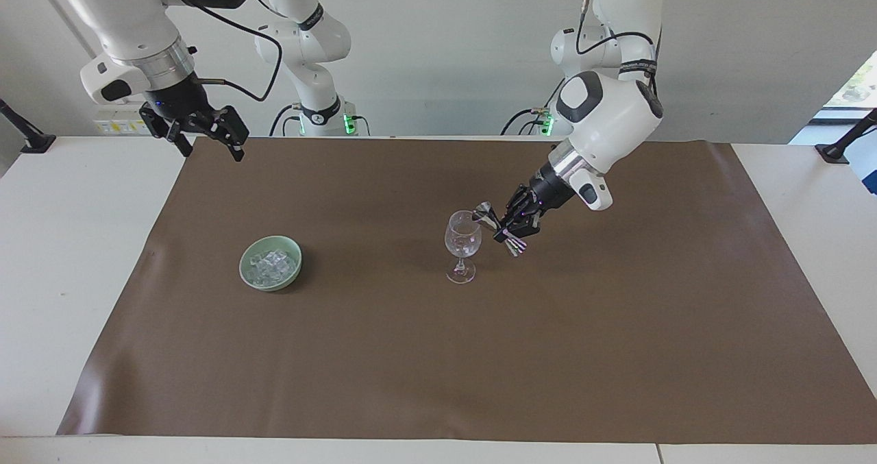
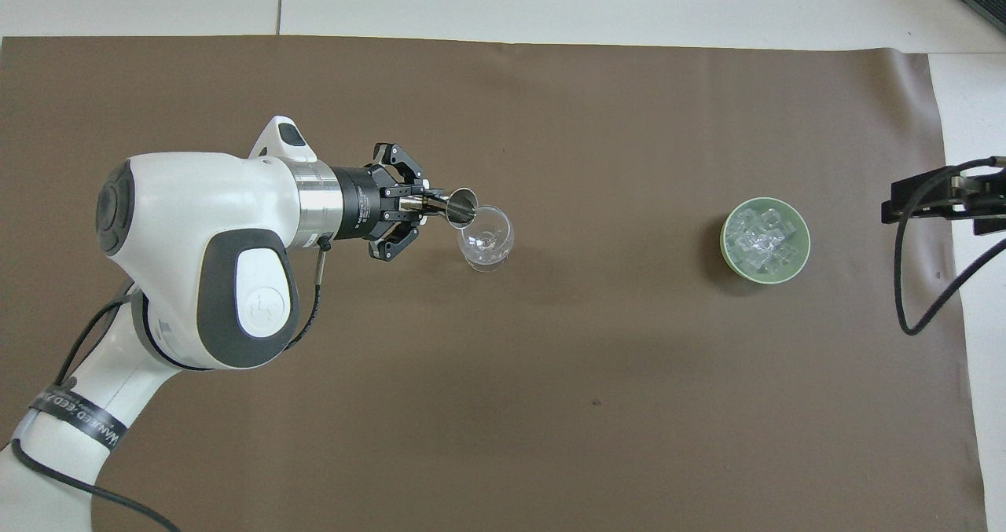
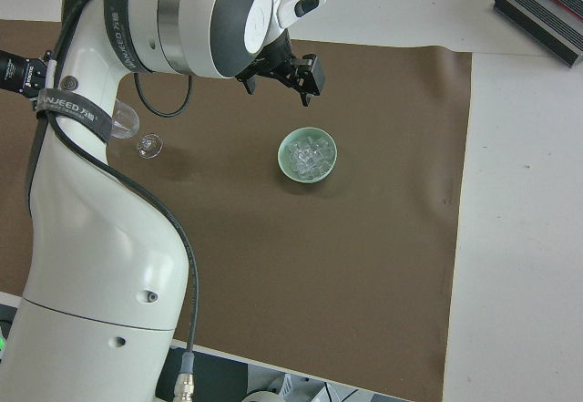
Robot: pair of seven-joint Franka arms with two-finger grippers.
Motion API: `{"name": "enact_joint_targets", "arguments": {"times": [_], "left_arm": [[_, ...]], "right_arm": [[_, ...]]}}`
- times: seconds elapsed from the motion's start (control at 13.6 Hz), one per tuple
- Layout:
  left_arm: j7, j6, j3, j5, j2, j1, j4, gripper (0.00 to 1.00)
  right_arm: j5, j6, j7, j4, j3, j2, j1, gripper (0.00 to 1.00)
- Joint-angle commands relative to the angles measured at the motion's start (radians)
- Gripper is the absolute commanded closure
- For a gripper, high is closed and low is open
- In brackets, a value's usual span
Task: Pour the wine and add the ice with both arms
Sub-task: 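Tilt the jigger with the left gripper to pour into the glass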
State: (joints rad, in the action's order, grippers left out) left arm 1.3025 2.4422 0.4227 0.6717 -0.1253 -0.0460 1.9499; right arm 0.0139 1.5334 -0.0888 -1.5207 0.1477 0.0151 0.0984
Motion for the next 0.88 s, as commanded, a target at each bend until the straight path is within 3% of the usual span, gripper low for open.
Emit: {"name": "enact_joint_targets", "arguments": {"times": [0.0, 0.81], "left_arm": [[0.026, 0.050, 0.016, -0.064, 0.007, 0.001, 0.006, 1.00], [0.027, 0.106, 0.050, -0.290, 0.004, -0.003, 0.007, 1.00]], "right_arm": [[0.005, -0.006, 0.018, -0.015, -0.002, -0.017, -0.008, 0.00], [0.005, -0.006, 0.018, -0.015, -0.002, -0.017, -0.008, 0.00]]}}
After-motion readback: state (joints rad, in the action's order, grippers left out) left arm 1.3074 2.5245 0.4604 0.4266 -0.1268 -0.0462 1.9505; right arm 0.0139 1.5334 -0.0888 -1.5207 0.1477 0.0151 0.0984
